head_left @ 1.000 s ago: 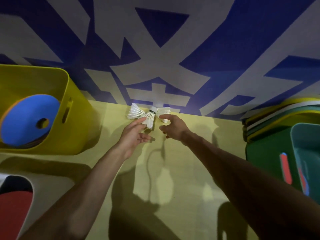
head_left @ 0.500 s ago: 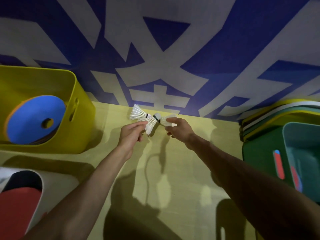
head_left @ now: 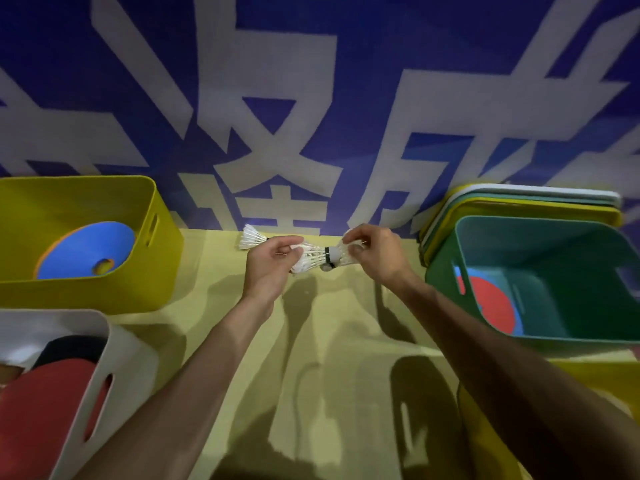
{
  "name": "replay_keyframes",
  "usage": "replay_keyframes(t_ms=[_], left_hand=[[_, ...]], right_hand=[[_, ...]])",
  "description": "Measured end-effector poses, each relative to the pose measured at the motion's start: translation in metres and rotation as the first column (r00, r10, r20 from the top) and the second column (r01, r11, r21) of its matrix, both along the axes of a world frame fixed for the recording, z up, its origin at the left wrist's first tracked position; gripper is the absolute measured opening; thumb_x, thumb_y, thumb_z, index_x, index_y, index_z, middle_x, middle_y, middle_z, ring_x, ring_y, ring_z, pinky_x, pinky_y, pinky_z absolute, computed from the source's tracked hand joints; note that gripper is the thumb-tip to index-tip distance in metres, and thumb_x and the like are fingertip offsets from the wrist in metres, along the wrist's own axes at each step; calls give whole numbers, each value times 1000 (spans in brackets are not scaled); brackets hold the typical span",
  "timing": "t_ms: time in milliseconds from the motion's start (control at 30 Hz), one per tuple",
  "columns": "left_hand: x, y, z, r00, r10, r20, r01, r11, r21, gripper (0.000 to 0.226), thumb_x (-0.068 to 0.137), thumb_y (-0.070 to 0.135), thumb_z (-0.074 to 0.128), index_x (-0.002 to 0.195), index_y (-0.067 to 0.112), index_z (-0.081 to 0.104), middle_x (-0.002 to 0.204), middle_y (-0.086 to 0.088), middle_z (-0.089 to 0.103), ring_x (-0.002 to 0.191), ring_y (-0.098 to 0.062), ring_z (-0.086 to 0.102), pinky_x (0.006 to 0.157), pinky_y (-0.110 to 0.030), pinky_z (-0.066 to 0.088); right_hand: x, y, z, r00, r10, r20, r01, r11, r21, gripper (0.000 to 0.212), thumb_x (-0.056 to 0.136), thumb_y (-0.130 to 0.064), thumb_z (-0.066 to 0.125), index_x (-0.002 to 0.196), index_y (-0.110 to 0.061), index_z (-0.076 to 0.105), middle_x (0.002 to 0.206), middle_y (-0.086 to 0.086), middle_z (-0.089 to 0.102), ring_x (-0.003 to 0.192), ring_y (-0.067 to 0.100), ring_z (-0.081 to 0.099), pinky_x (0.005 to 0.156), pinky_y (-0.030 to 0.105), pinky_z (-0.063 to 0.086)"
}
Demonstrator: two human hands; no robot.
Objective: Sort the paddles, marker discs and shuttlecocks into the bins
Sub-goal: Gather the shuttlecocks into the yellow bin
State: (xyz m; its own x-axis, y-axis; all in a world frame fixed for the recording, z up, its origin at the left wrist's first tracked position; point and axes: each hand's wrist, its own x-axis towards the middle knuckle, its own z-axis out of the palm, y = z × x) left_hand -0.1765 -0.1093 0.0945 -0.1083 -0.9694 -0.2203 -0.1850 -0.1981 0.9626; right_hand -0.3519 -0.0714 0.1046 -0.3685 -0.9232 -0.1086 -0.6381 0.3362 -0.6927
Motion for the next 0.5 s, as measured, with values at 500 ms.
replay_keyframes(t_ms=[500], left_hand=[[-98, 155, 78, 931, -363, 40, 362, 905, -224, 35, 89, 3, 54, 115, 27, 53, 81, 2, 64, 67, 1, 61, 56, -8, 45]], right_hand=[[-106, 216, 66, 944, -330, -5, 313, 901, -300, 26, 86, -17, 64, 111, -19, 65, 87, -4, 65, 80, 11, 63, 76, 25, 52]])
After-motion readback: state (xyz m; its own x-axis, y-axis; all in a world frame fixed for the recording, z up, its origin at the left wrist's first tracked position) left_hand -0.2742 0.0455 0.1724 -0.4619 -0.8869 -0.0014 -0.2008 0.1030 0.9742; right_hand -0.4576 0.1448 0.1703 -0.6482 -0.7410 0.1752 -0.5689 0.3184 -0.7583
